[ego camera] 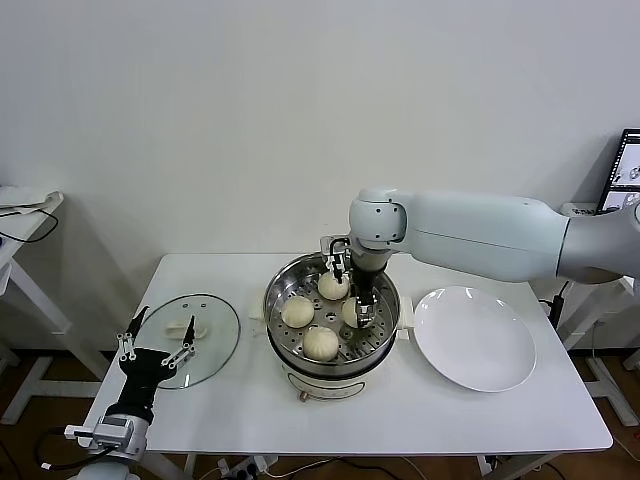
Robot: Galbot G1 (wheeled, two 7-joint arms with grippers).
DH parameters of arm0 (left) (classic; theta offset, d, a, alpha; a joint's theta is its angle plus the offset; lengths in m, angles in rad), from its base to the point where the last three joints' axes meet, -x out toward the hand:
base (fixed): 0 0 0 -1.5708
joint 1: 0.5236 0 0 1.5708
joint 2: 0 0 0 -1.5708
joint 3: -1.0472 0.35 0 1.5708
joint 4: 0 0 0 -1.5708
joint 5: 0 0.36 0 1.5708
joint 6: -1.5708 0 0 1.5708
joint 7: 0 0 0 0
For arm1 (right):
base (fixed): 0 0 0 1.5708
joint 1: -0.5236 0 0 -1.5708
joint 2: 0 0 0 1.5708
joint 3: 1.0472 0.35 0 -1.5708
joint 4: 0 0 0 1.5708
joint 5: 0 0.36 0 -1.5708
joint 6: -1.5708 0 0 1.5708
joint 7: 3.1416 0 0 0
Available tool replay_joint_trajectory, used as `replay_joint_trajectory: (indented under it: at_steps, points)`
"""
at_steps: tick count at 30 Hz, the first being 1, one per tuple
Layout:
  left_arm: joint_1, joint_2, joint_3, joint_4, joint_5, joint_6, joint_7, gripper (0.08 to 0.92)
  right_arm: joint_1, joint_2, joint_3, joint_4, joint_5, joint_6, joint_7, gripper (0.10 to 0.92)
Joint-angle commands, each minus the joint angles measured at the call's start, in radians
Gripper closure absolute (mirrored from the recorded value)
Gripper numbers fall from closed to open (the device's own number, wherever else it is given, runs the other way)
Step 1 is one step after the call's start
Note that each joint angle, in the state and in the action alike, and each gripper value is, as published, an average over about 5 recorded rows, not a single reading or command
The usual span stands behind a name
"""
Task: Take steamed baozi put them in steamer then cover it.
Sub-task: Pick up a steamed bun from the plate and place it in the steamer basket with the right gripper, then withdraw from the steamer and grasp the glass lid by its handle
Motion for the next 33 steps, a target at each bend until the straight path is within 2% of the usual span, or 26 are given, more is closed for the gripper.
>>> replay_joint_trajectory:
  at_steps: [1,11,18,27,33]
  points:
    - [0.0,-0.001,0.0,0.008,0.002,-0.003,0.002,0.177,-0.037,0.017,0.011,-0.028,-0.027,0.0,-0.003,0.33]
    - [0.001,-0.002,-0.001,0.009,0.002,-0.004,0.002,0.177,-0.049,0.016,0.017,-0.03,-0.039,0.0,-0.002,0.32]
    - [0.008,-0.004,0.0,-0.001,0.005,-0.004,0.001,0.177,0.003,-0.036,0.027,0.013,-0.02,0.006,-0.019,0.215]
    - [0.019,-0.006,0.011,-0.027,0.013,-0.001,-0.003,0.177,0.163,-0.225,0.023,0.134,0.052,0.022,-0.053,0.203]
    - [0.021,-0.006,0.009,-0.034,0.009,0.007,-0.001,0.177,0.164,-0.437,0.12,0.223,0.059,0.033,-0.063,0.203]
